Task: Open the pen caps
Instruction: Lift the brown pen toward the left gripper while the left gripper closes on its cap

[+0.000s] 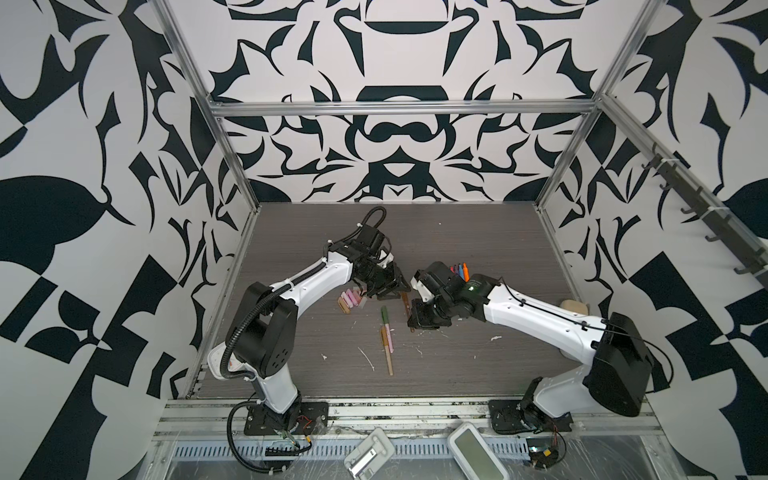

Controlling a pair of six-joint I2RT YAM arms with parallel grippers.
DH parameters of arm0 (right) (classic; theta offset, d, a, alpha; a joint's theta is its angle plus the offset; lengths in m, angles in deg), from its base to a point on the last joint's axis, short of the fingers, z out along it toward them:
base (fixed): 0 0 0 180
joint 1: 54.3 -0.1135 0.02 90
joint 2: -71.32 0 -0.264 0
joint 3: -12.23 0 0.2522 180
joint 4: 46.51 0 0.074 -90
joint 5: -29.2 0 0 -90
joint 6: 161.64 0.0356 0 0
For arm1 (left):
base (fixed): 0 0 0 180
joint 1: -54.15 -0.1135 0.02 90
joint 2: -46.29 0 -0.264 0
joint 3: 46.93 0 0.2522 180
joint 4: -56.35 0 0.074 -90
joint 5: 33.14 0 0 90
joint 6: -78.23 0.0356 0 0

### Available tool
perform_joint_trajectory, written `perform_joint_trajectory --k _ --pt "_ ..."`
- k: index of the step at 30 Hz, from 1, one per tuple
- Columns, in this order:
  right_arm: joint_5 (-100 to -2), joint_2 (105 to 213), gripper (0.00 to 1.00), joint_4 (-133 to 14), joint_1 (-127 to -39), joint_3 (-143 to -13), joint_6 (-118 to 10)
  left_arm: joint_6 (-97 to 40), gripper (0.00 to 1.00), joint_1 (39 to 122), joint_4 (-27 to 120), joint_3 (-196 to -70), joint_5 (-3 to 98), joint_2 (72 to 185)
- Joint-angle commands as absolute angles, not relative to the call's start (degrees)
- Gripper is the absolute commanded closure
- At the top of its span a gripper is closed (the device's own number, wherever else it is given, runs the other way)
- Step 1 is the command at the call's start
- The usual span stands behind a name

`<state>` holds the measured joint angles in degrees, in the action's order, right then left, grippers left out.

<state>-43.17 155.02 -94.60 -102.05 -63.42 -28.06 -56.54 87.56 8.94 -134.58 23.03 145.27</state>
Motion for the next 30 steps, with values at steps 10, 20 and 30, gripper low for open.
perform_joint_trajectory --k 10,20,30 --pt "-43.01 152.99 1.0 -93.09 -100.15 -65.61 -26.43 -55.63 0.75 88.07 7.79 -137.85 20.73 147.95" --pt "-38.7 154.58 1.0 -90.66 -99.57 -67.1 -26.64 -54.84 0.65 88.52 7.06 -139.34 20.38 149.21" --pt "-38.94 154.87 1.0 -90.59 -99.44 -66.95 -26.9 -53.73 1.0 88.52 6.1 -140.06 21.67 148.94"
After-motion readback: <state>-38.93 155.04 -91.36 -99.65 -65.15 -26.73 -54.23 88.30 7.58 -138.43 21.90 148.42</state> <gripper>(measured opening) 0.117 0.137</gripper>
